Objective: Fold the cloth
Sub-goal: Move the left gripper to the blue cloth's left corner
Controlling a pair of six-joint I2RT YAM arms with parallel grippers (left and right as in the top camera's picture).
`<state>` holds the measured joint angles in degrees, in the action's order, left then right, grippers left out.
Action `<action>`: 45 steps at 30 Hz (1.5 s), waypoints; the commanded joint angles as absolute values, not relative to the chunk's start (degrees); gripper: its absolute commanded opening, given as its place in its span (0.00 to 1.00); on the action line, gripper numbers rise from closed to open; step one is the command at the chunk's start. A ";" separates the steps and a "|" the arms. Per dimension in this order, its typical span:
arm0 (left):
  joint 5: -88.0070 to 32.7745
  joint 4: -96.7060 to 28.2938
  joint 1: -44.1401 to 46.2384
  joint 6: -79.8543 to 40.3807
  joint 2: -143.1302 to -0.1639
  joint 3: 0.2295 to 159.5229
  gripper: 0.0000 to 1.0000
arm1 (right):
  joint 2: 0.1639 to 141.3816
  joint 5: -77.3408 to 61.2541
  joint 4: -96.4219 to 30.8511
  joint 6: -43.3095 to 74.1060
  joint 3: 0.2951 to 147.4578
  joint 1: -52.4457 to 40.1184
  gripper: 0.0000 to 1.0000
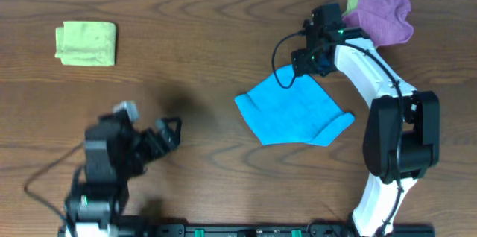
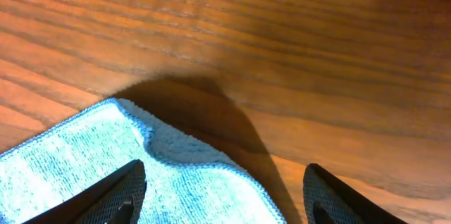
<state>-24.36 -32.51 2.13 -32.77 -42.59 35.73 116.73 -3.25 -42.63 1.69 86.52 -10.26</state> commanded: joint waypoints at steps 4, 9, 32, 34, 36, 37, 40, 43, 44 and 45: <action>-29.82 -39.09 7.31 -31.70 -63.07 53.76 0.96 | 117.21 -3.70 -42.96 -0.97 87.46 -11.33 0.72; -36.36 -37.87 10.94 -33.21 -72.95 59.09 0.96 | 118.08 -5.10 -41.91 -1.26 87.46 -11.33 0.72; -29.39 -26.11 18.65 -58.17 -82.04 57.58 0.95 | 121.75 0.86 -28.75 1.28 87.53 -12.51 0.09; -28.42 -25.85 19.62 -58.83 -83.33 57.56 0.95 | 121.75 3.97 -27.68 1.26 87.70 -12.36 0.08; -28.53 -25.39 20.16 -59.07 -84.82 57.56 0.95 | 121.75 6.83 -26.89 1.30 87.70 -12.29 0.07; -28.53 -25.28 20.36 -59.48 -85.60 57.56 0.95 | 121.75 8.27 -26.57 1.74 87.70 -12.29 0.07; -28.51 -24.36 20.71 -61.78 -88.27 57.56 0.95 | 121.75 12.97 -25.78 3.40 87.72 -12.29 0.06; -28.51 -21.96 20.71 -64.66 -90.56 57.56 0.95 | 121.73 13.10 -26.70 4.47 88.01 -12.29 0.29; -28.51 -21.02 20.73 -65.67 -91.15 57.56 0.95 | 121.69 13.10 -27.70 5.48 88.44 -12.32 0.35; -28.51 -20.10 20.75 -66.39 -91.68 57.56 0.95 | 121.56 13.08 -28.71 6.79 89.03 -12.36 0.43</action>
<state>-29.52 -21.04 20.47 -63.13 -90.54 58.04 121.60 10.70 -28.01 3.40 86.91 -11.99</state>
